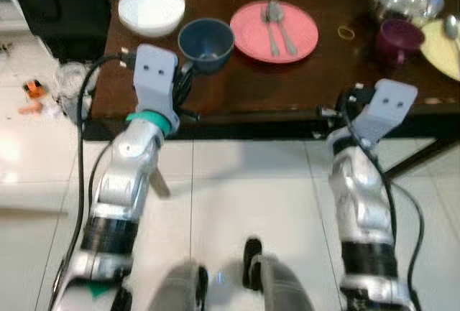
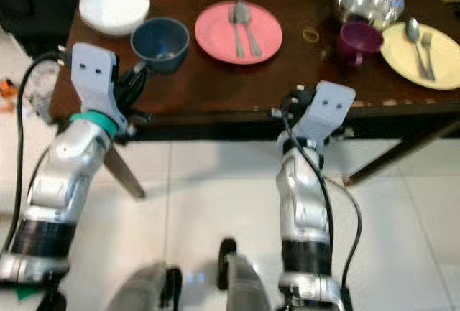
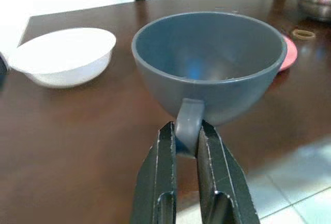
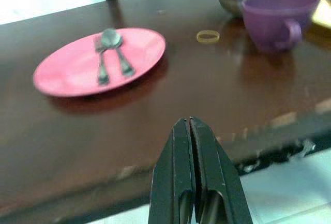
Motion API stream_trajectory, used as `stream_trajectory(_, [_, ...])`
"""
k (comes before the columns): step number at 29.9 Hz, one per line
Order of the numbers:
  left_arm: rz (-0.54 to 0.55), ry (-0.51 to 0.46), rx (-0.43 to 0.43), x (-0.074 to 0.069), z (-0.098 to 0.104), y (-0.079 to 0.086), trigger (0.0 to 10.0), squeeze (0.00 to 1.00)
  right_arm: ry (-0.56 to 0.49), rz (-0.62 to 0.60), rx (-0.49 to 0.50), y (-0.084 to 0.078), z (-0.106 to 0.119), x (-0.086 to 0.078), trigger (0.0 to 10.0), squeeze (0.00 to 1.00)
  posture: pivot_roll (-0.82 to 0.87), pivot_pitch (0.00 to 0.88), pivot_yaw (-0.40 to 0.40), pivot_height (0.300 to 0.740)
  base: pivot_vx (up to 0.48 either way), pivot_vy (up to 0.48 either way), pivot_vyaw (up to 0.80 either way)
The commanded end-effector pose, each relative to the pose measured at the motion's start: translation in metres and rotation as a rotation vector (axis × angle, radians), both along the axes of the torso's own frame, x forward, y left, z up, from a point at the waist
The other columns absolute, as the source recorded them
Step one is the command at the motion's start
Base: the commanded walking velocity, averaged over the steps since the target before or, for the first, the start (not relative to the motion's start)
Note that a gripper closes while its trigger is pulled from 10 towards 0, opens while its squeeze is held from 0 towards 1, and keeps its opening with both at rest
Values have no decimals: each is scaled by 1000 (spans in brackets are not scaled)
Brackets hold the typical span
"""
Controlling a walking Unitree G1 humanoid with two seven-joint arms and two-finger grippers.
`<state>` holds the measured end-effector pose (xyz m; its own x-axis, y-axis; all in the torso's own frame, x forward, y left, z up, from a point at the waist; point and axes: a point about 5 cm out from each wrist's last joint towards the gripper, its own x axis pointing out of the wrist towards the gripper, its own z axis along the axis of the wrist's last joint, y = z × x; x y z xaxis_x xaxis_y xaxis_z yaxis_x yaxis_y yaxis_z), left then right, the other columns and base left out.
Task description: Setting the table
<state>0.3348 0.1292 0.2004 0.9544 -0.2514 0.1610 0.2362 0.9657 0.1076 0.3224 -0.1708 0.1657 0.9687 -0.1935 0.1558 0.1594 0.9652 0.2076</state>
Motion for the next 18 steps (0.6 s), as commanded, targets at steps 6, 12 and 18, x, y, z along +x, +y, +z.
stream_trajectory(6, [-3, 9, 1, 0, -3, -2, 10000, 0, 15, -8, -7, -2, -4, -2, 10000, 0, 113, 124, 67, 740, -329, 0, 0])
stream_trajectory(12, [-3, 10, -1, 0, -3, -2, 10000, 0, 15, -4, -7, -2, -3, -2, 10000, 0, 113, 123, 66, 740, -274, 0, 0])
stream_trajectory(18, [2, 14, 3, 0, -4, -2, 10000, 0, 8, 3, -3, 0, -2, -1, 10000, 0, 113, 118, 67, 740, 0, 0, 0])
